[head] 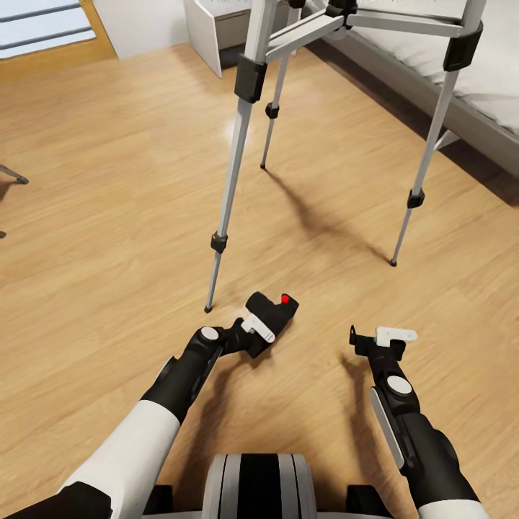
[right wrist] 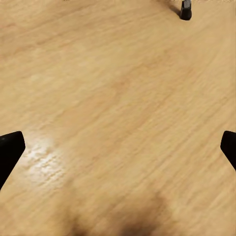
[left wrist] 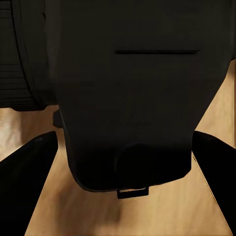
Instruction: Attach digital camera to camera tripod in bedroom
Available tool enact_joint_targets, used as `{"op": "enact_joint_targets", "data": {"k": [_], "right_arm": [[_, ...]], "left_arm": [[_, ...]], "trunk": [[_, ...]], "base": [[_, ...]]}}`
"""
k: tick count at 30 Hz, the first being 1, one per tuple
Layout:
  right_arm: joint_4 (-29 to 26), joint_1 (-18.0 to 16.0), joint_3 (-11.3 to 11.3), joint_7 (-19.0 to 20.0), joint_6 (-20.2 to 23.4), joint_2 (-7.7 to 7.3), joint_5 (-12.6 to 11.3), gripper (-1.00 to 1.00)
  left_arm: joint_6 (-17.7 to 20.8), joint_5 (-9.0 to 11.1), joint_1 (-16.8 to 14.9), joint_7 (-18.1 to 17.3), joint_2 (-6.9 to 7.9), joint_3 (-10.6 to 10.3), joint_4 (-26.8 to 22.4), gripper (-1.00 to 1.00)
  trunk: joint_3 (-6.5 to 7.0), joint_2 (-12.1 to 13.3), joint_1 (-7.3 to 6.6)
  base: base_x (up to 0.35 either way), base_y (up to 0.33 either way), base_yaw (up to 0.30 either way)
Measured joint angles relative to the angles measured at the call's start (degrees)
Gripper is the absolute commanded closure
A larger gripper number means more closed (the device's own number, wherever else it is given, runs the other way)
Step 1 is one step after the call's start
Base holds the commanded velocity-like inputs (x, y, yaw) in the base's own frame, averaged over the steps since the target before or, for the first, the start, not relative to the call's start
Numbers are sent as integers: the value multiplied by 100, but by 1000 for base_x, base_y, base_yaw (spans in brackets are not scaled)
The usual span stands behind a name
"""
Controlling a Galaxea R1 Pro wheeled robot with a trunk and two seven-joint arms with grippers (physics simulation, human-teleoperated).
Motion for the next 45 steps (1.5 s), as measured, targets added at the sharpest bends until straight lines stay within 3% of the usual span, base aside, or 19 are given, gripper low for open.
{"op": "enact_joint_targets", "data": {"k": [7,16,26,36,45], "right_arm": [[6,0,0,-3,0,0,0,-100],[24,0,2,-4,0,8,1,-100],[25,0,5,-3,0,15,1,-100],[27,0,23,3,12,17,1,-100],[41,0,41,-3,9,33,1,-100]], "left_arm": [[5,56,0,-7,0,9,-1,100],[595,368,0,-7,0,4,-9,100],[799,422,0,-1,0,10,-212,100],[1376,500,0,-115,1,-15,-801,100],[1497,512,1,-356,1,-74,-982,100]], "trunk": [[50,0,0],[317,12,-24],[615,25,-50],[872,425,-269],[1102,786,-466]], "base": [[0,0,0],[0,0,0],[0,0,0],[0,0,0],[0,0,0]]}}
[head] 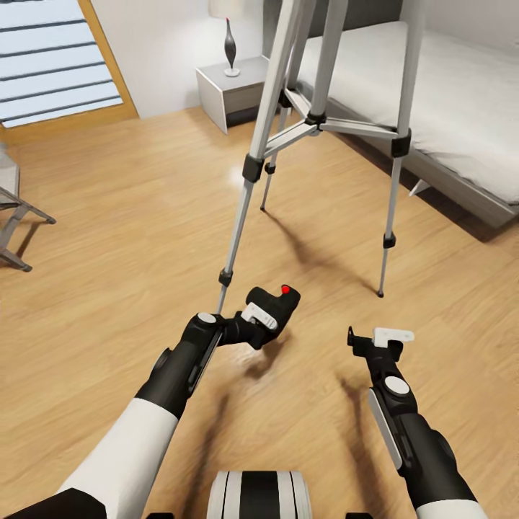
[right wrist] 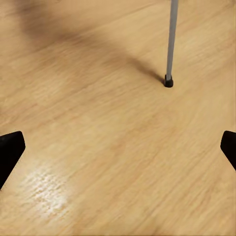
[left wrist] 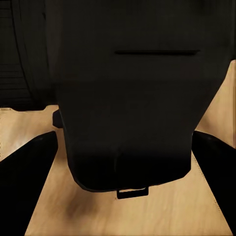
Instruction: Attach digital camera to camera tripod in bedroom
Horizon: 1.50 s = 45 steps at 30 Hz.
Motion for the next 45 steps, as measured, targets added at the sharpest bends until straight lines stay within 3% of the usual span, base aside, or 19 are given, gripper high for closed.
{"op": "enact_joint_targets", "data": {"k": [11,22,23,26,30,33,35,45], "right_arm": [[11,0,3,-1,0,2,0,-100],[18,0,3,-3,3,13,115,-100],[20,0,-1,-4,3,17,163,-100],[19,0,-1,-6,3,19,185,-100],[27,0,3,-12,3,26,198,-100],[33,0,3,-13,3,27,203,-100],[36,0,4,-13,2,28,206,-100],[36,0,14,-176,1,29,222,-100]], "left_arm": [[565,11,0,-52,0,-8,-15,100],[808,14,0,-382,0,0,-10,100],[1046,-5,1,-413,0,1,-13,100],[1232,63,1,-430,0,17,-14,100],[1403,448,1,-435,0,21,-6,100],[1543,533,1,-436,0,14,5,100],[1794,583,1,-436,0,2,13,100],[1873,602,5,-436,0,-4,60,100]], "trunk": [[281,441,-242],[558,882,-483],[583,923,-505],[657,1043,-571],[756,1203,-659],[831,1324,-725],[880,1404,-769],[1128,1805,-988]], "base": [[0,0,0],[0,0,0],[0,0,0],[0,0,0],[0,0,0],[0,0,0],[0,0,0],[0,0,0]]}}
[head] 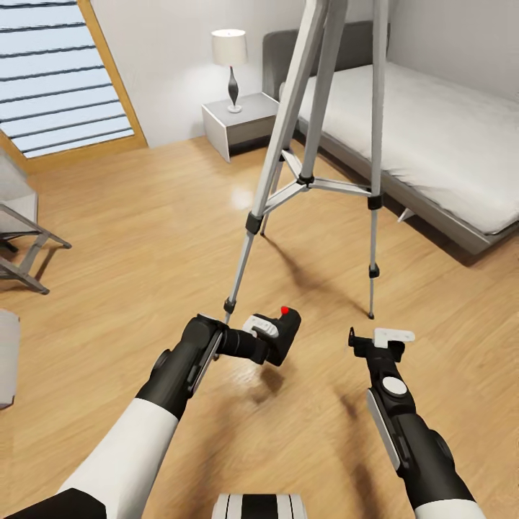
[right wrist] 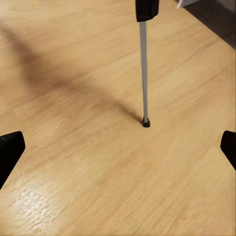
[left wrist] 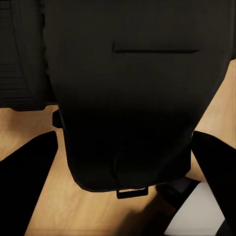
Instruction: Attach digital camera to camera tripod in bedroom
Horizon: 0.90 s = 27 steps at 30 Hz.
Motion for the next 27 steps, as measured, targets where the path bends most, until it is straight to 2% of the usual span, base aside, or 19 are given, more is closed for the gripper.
{"op": "enact_joint_targets", "data": {"k": [20,27], "right_arm": [[-23,0,24,-152,-1,8,-6,-100],[-28,0,25,-153,3,8,-7,-100]], "left_arm": [[24,-18,11,13,0,-8,50,100],[10,-42,20,47,0,-8,246,100]], "trunk": [[418,802,-439],[544,1083,-593]], "base": [[0,0,0],[0,0,0]]}}
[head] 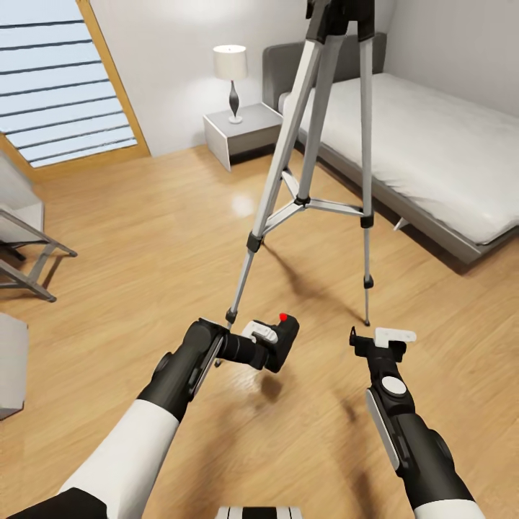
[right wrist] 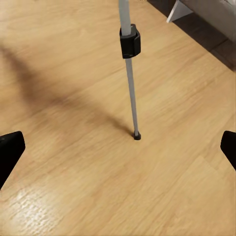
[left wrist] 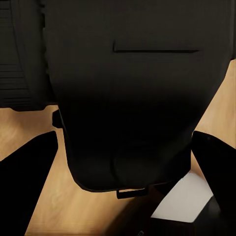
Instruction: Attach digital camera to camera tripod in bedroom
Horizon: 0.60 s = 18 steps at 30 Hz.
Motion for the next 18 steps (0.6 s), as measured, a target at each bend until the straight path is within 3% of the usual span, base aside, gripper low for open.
{"op": "enact_joint_targets", "data": {"k": [18], "right_arm": [[41,9,0,-9,4,23,-2,-100]], "left_arm": [[-48,-26,2,7,0,-2,284,100]], "trunk": [[323,722,-395]], "base": [[0,0,0]]}}
